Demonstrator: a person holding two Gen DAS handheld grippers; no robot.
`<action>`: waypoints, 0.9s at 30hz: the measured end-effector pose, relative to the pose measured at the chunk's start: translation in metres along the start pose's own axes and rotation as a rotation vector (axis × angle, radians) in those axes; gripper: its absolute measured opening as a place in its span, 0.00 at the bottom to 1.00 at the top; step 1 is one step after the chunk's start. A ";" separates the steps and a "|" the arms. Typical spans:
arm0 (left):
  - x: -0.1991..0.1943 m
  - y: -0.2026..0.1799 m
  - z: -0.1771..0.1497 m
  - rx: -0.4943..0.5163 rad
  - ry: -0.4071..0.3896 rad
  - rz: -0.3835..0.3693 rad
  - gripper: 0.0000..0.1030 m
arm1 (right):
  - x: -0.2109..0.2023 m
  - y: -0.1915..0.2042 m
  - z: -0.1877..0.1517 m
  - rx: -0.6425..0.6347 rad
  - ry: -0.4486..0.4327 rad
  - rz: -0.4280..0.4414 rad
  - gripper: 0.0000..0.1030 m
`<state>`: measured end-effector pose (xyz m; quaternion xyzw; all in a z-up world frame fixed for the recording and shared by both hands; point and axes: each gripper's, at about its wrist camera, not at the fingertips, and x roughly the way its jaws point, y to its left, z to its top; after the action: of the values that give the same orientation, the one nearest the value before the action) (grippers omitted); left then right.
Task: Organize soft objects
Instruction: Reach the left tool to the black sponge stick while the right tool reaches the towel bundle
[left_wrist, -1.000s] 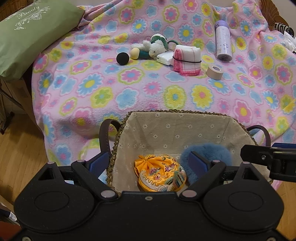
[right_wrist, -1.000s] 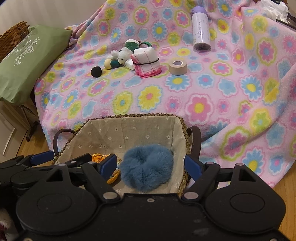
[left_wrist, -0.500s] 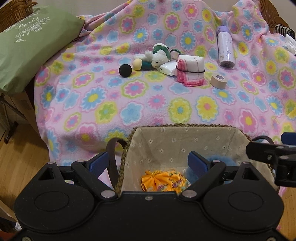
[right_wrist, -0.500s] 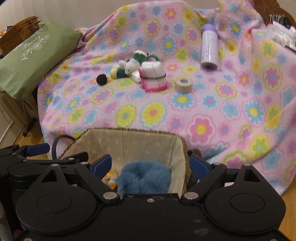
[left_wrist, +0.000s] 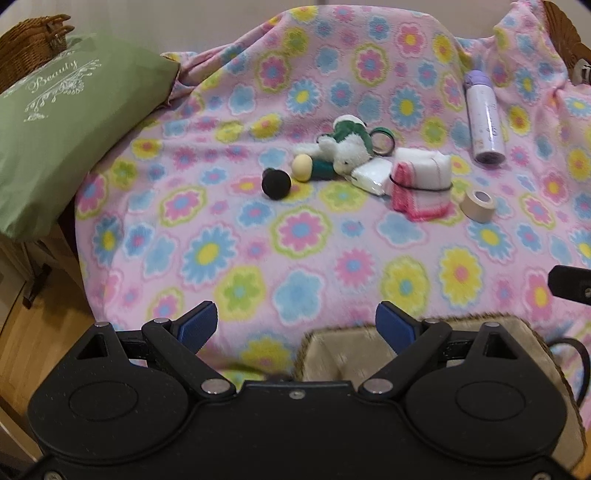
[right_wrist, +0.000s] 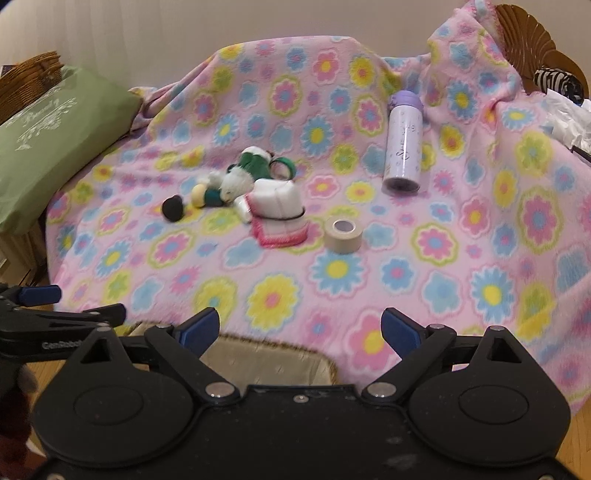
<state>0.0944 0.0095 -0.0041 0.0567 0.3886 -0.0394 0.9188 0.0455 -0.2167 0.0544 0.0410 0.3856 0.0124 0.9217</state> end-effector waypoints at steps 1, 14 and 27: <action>0.004 0.000 0.003 0.003 -0.002 0.003 0.87 | 0.005 -0.002 0.003 0.002 0.003 -0.004 0.92; 0.060 -0.004 0.040 0.060 0.002 0.015 0.88 | 0.077 -0.017 0.033 -0.016 0.045 -0.050 0.92; 0.123 -0.004 0.064 0.074 0.007 0.027 0.88 | 0.136 -0.022 0.049 -0.068 0.047 -0.091 0.90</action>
<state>0.2252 -0.0061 -0.0483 0.0958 0.3894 -0.0410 0.9151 0.1761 -0.2348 -0.0099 -0.0082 0.4080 -0.0156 0.9128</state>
